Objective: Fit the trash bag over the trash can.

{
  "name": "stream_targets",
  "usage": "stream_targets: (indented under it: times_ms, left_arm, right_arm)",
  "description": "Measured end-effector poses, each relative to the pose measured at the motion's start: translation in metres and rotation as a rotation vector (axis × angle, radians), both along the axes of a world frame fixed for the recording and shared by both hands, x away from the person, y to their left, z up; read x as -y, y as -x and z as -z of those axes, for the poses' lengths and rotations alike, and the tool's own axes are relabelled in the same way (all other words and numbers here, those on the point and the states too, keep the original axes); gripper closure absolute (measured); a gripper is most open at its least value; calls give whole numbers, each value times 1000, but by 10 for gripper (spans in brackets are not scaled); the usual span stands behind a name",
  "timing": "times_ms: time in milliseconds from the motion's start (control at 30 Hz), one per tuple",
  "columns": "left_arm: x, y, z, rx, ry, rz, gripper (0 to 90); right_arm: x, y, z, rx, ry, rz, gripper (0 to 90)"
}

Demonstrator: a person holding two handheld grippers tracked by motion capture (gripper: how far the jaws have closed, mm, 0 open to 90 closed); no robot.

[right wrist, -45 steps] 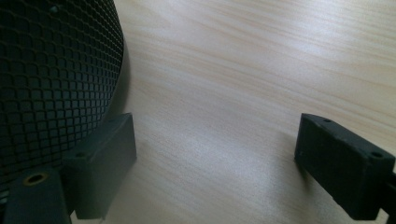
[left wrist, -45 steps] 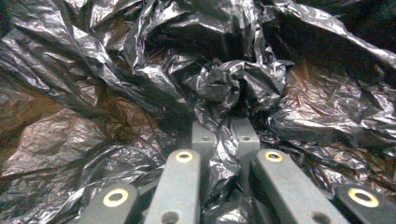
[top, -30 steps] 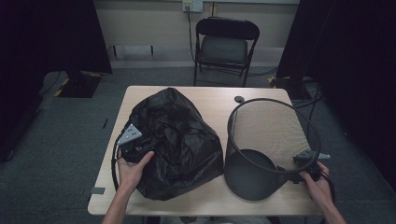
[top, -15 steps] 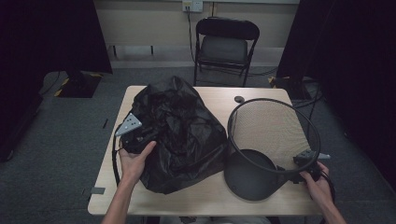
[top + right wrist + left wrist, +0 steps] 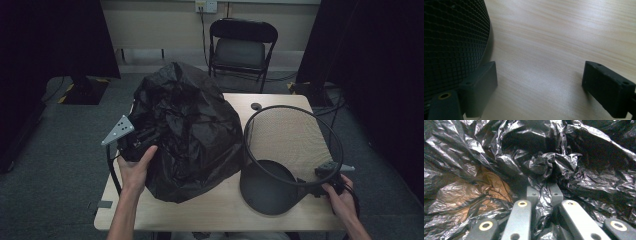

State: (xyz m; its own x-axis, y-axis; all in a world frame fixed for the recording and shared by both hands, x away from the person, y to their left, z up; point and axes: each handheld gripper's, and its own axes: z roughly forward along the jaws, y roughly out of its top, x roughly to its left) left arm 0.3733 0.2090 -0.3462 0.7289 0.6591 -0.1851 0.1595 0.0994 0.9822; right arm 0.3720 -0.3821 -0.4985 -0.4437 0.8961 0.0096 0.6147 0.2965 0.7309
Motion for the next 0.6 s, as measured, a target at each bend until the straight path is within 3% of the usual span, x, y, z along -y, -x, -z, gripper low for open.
stream_targets:
  times_ms: [100, 300, 600]
  left_arm:
    - [-1, 5, -2, 15, -6, 11, 839]
    - [1, 11, -10, 43, 16, 36, 839]
    - [14, 19, -22, 90, 35, 86, 839]
  right_arm:
    - [2, 3, -2, 4, -14, 5, 126]
    - [4, 12, -10, 56, -51, 13, 124]
    - [2, 19, -19, 102, -90, 22, 157]
